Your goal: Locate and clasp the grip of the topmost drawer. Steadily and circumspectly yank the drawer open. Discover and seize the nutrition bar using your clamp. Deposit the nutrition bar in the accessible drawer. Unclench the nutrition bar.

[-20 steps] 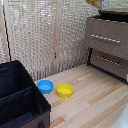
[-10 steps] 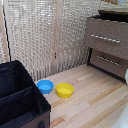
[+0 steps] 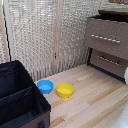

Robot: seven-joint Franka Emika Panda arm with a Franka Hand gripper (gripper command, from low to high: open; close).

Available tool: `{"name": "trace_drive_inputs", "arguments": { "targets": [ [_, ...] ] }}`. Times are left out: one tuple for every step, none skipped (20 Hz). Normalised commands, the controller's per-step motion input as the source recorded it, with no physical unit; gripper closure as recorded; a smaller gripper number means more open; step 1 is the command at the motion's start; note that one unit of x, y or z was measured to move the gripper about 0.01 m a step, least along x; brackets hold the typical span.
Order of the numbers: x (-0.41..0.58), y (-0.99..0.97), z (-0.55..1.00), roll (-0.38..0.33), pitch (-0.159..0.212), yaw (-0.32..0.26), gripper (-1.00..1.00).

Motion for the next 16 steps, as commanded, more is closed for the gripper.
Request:
{"name": "trace_drive_inputs", "arguments": {
  "targets": [
    [0.189,-0.49,0.0,0.0,0.159,0.083,1.0],
    [0.163,-0.43,0.0,0.0,0.166,0.124,1.0],
    [0.183,-0.38,-0.02,0.0,0.167,0.138,1.0],
    [0.223,-0.28,-0.06,0.0,0.076,0.077,1.0],
    [0.209,-0.15,-0.06,0.0,0.032,0.042,-1.0],
    [0.211,-0.01,-0.07,-0.003,0.0,0.0,-1.0],
    [0.154,0.0,0.0,0.0,0.0,0.0,-1.0],
    [0.186,0.0,-0.03,0.0,0.0,0.0,-1.0],
    [0.143,-0.07,-0.01,0.0,0.0,0.0,-1.0],
    [0.12,-0.12,0.0,0.0,0.0,0.0,-1.0],
    [0.149,-0.13,0.0,0.0,0.0,0.0,-1.0],
    [0.183,-0.14,0.0,0.0,0.0,0.0,-1.0],
    [0.16,-0.12,0.0,0.0,0.0,0.0,-1.0],
    [0.137,-0.09,0.0,0.006,0.0,0.0,-1.0],
    [0.157,-0.05,0.0,0.006,0.0,0.0,-1.0],
    [0.163,0.0,0.0,0.009,0.0,0.0,-1.0]
  ]
}}
